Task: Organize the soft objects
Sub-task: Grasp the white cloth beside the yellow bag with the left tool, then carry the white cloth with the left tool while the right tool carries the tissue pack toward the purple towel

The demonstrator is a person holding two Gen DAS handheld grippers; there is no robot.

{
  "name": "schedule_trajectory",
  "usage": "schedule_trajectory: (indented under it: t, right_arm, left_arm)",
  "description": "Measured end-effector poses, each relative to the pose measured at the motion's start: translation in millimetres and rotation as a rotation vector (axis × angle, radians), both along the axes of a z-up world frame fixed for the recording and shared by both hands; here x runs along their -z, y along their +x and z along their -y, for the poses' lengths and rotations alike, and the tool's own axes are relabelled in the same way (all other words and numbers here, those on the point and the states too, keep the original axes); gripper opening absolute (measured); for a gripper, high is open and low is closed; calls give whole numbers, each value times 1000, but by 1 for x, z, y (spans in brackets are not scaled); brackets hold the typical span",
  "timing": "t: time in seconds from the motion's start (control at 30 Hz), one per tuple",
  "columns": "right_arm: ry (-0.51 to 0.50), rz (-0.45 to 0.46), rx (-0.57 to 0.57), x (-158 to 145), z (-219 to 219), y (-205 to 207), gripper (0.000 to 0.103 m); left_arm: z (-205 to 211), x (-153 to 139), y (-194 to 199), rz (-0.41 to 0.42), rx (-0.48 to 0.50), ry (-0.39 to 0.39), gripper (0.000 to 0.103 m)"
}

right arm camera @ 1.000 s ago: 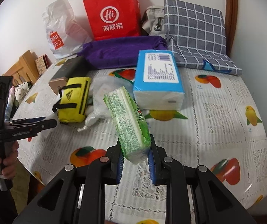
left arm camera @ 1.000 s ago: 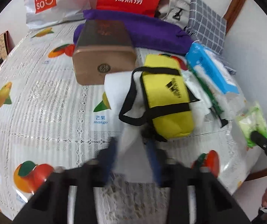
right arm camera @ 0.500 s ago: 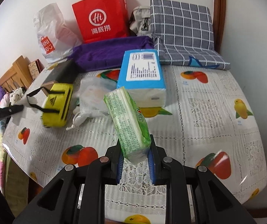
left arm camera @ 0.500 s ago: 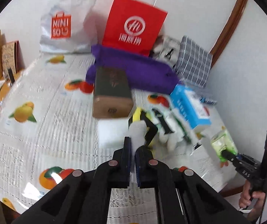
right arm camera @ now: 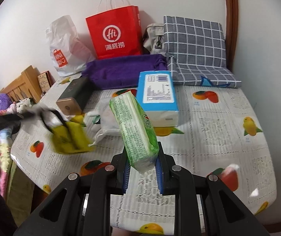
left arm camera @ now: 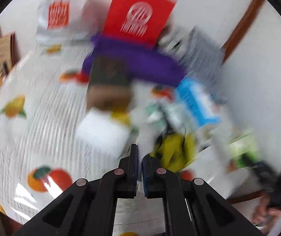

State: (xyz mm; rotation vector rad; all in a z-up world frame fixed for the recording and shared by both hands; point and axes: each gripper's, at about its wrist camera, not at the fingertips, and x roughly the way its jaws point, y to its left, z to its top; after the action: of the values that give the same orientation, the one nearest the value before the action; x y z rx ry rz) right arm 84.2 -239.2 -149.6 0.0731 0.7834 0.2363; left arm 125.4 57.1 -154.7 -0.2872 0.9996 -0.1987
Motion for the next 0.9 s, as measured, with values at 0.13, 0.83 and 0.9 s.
schedule_trajectory:
  t: [0.13,0.83,0.9]
  right_arm:
    - [-2,-3,-46,9,-16,-2,22]
    - [-38,-129,-222,74,-125,51,20]
    - [-38,-123,-223,71,-125,48,20]
  left_arm:
    - [2,35,4,-83,-21,44,5]
    - [-60,17,-10,-7,-47,-146,5]
    - [-66,5,-13,22,-54,-139,5]
